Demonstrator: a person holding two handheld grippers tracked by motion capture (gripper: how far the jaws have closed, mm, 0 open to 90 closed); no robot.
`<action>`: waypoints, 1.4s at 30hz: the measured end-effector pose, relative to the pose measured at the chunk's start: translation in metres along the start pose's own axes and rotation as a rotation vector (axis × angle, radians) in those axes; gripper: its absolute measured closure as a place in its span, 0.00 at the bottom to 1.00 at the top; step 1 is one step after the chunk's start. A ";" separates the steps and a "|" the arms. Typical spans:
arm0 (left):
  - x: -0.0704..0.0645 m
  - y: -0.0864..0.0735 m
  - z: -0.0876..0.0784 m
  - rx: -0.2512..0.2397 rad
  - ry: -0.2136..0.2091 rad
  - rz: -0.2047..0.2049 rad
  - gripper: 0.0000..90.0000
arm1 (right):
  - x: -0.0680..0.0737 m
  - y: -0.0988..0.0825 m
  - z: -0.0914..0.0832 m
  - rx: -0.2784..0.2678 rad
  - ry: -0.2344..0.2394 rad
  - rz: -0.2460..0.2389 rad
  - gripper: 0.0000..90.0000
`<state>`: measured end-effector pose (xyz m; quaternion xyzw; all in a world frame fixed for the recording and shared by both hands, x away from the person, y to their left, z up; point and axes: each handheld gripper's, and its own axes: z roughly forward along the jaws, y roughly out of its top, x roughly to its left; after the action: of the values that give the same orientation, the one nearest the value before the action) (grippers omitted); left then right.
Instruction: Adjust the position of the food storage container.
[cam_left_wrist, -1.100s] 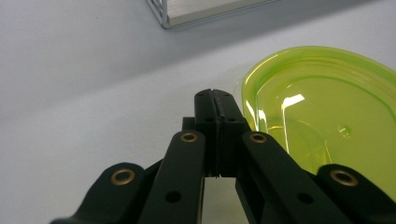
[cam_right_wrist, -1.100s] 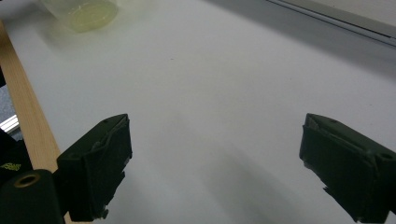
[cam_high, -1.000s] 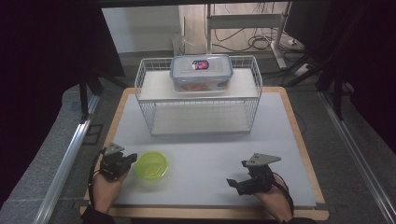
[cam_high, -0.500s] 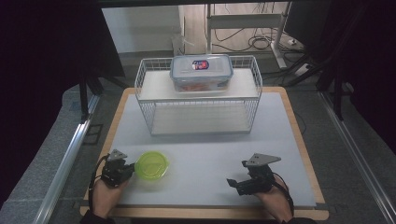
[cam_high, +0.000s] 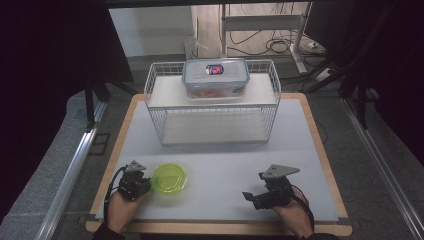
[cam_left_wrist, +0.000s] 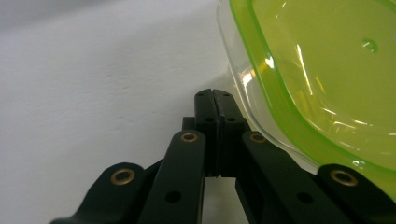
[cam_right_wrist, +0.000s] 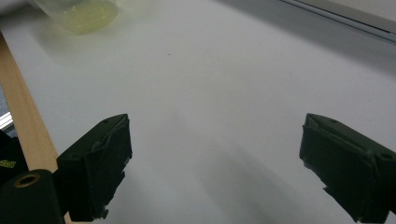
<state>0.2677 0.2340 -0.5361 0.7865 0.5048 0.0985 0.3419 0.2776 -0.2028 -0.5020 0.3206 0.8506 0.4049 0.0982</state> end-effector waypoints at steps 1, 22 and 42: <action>-0.002 0.001 0.002 0.001 -0.005 0.002 1.00 | 0.000 0.000 0.000 0.000 0.000 0.000 0.10; -0.053 0.030 0.036 0.005 -0.059 0.105 1.00 | -0.001 -0.001 0.001 0.016 -0.005 0.007 0.10; -0.090 0.054 0.065 -0.010 -0.090 0.207 0.99 | -0.007 -0.002 -0.001 0.019 -0.009 0.032 0.10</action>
<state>0.2972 0.1144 -0.5327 0.8365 0.4044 0.1004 0.3559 0.2819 -0.2089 -0.5040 0.3368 0.8488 0.3969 0.0928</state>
